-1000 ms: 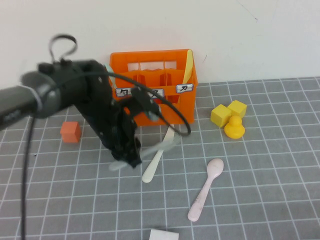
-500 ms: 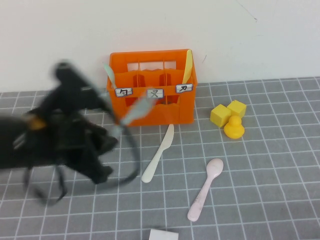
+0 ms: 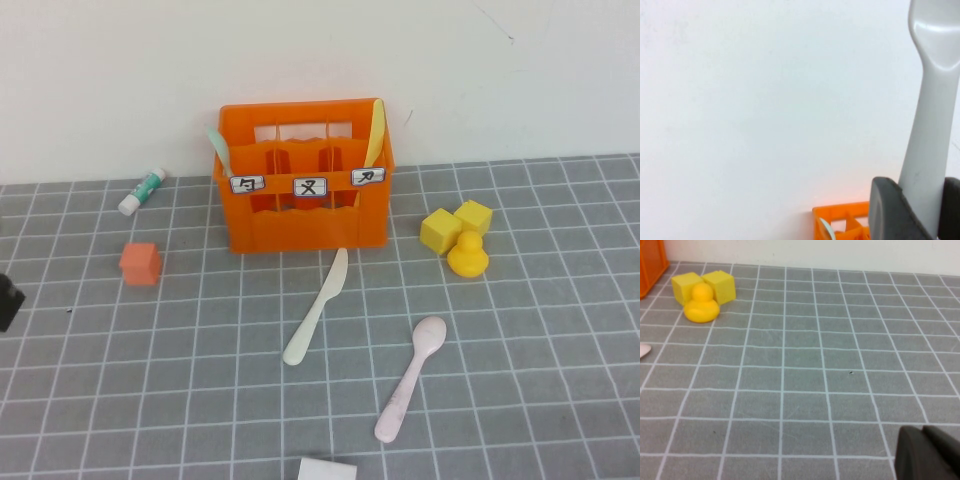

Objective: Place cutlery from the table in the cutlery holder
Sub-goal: Place the fork on the box

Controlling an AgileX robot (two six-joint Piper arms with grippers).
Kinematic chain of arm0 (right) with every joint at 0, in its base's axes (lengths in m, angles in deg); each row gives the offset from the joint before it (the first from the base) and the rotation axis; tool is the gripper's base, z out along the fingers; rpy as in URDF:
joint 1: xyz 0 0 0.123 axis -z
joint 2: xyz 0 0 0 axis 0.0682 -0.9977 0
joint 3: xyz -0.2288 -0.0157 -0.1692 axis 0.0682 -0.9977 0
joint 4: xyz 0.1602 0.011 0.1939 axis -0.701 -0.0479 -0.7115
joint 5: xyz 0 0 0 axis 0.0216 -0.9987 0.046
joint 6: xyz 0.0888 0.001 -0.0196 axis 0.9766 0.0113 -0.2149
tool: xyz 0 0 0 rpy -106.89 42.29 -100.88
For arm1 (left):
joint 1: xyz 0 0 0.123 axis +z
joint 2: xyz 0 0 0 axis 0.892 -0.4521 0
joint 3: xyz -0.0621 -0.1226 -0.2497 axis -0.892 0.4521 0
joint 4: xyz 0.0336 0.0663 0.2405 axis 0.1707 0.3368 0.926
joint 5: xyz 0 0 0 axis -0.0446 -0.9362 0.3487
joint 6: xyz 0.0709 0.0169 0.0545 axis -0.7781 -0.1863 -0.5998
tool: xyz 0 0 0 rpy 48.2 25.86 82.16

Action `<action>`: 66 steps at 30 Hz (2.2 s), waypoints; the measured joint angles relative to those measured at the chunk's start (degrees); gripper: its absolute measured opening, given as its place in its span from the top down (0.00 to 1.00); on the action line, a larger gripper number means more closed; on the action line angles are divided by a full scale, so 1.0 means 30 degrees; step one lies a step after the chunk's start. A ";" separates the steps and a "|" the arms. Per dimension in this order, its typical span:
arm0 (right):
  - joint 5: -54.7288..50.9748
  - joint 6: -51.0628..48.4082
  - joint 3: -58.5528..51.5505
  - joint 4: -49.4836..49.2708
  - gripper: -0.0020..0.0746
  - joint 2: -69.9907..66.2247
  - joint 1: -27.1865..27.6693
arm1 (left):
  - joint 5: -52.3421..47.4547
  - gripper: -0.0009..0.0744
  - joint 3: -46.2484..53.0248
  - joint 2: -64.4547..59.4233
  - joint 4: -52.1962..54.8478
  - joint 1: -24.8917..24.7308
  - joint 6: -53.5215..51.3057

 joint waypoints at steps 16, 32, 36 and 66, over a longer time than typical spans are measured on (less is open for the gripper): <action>0.0000 0.0000 0.0000 0.0000 0.98 0.0000 0.0000 | 0.0638 0.77 0.0000 -0.3775 0.3340 0.0000 0.5089; 0.0000 0.0000 0.0000 0.0000 0.98 0.0000 0.0000 | 0.9281 0.77 -0.0541 -1.1507 1.4096 0.0000 1.6439; 0.0000 0.0000 0.0000 0.0000 0.98 0.0000 0.0000 | 0.9716 0.77 -0.2057 -1.4272 1.4924 0.0000 1.7730; 0.0000 0.0000 0.0000 0.0000 0.98 0.0000 0.0000 | 1.0929 0.77 -1.2613 -2.6700 1.7888 0.0489 2.1133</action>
